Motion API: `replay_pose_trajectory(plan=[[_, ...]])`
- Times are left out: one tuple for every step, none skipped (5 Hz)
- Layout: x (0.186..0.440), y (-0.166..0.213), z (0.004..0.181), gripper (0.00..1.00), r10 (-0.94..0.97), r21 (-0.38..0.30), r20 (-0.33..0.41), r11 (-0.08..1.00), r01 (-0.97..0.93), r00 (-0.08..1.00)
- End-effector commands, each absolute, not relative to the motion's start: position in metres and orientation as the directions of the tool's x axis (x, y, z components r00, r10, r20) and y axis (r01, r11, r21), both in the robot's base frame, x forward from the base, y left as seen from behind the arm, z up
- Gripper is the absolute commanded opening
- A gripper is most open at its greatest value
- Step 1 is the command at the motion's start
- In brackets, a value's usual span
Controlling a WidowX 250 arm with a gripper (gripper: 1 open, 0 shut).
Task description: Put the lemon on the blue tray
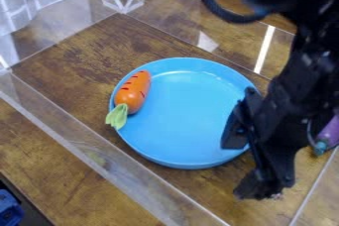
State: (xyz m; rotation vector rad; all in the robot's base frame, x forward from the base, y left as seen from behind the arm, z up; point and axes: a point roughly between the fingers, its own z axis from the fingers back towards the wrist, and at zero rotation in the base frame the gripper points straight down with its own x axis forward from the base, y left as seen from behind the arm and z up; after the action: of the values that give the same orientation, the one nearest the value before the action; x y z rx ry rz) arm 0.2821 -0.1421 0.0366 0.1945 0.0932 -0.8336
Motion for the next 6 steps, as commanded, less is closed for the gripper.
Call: replay_pose_trajectory(plan=[[0.289,-0.142,0.045,1.00,-0.710,0.149,-0.117,0.679,0.719,0.695],[0.289,-0.143,0.041,1.00,-0.695,0.146,-0.118,0.694,0.705,0.709],[0.300,-0.135,0.032,1.00,-0.684,0.144,-0.122,0.705,0.695,0.719],[0.301,-0.130,0.029,0.00,-0.691,0.142,-0.123,0.699,0.701,0.713],[0.302,-0.125,0.027,0.00,-0.696,0.143,-0.123,0.693,0.707,0.707],[0.302,-0.121,0.030,0.00,-0.704,0.143,-0.128,0.684,0.715,0.699]])
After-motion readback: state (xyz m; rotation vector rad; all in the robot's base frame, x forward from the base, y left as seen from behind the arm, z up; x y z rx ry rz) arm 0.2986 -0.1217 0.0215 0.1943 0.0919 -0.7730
